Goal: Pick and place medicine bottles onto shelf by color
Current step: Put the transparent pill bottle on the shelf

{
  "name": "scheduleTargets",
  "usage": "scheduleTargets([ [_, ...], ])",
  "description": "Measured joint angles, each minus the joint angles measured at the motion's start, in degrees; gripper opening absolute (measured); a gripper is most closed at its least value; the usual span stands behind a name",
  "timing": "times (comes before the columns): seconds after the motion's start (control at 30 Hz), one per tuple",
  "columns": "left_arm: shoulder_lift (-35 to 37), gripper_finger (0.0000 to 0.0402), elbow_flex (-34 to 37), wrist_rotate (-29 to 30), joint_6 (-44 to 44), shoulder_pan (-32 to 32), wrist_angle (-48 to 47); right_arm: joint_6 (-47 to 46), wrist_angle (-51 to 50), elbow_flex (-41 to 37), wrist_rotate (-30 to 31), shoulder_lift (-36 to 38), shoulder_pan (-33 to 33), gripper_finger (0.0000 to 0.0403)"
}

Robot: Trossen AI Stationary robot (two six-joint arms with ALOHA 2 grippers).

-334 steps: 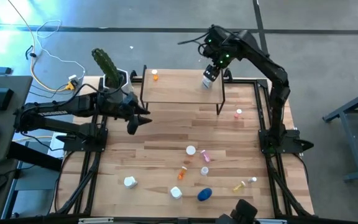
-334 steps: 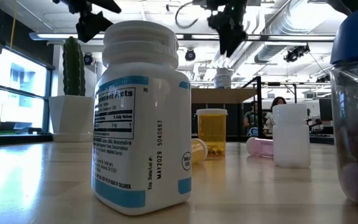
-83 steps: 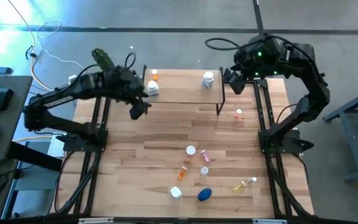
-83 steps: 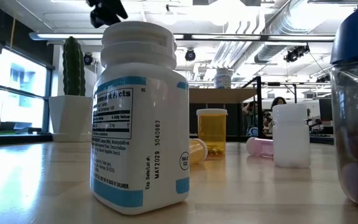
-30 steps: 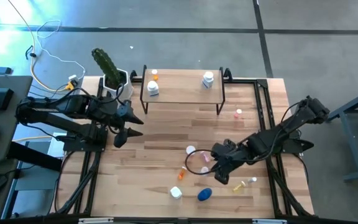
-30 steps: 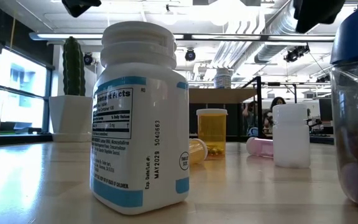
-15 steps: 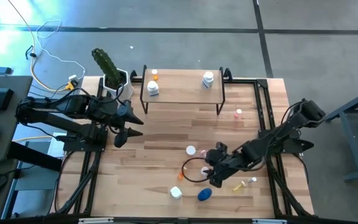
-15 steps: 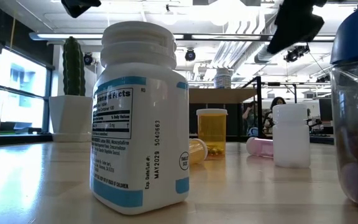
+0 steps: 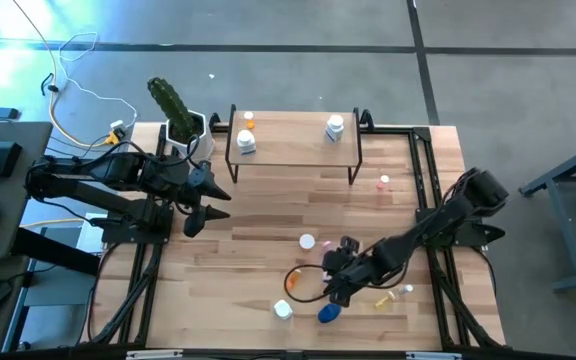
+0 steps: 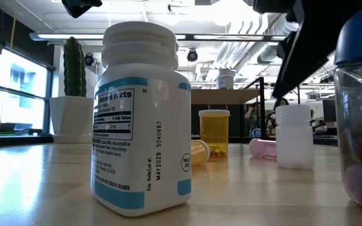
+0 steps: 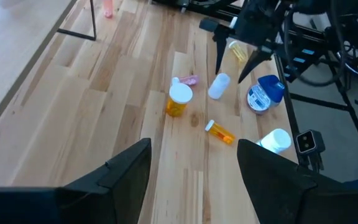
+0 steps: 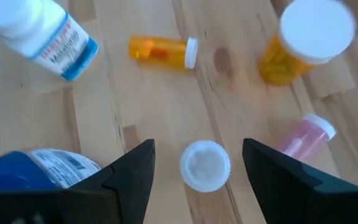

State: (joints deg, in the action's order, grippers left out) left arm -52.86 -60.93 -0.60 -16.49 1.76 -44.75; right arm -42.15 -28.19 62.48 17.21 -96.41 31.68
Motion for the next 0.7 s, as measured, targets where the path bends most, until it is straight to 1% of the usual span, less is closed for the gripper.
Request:
scheduleTargets([
  [0.13, 0.0, 0.0229, 0.0, 0.0, 0.1, 0.0, 0.0, -0.1, 0.0, 0.0, -1.1, -2.0, 0.0, 0.0234],
  [0.37, 0.0, 0.0229, 0.0, 0.0, 0.1, 0.0, 0.0, -1.5, -0.2, 0.0, -1.0, -4.1, 0.0, 0.0226],
  [0.47, 0.0, 0.0229, 0.0, 0.0, 0.1, 0.0, 0.0, -2.3, -0.2, 0.0, -1.1, -4.6, 0.0, 0.0209],
  [0.7, 0.0, 0.0229, 0.0, 0.0, 0.1, 0.0, 0.0, -3.3, -0.2, 0.0, -1.1, -4.7, 0.0, 0.0150],
])
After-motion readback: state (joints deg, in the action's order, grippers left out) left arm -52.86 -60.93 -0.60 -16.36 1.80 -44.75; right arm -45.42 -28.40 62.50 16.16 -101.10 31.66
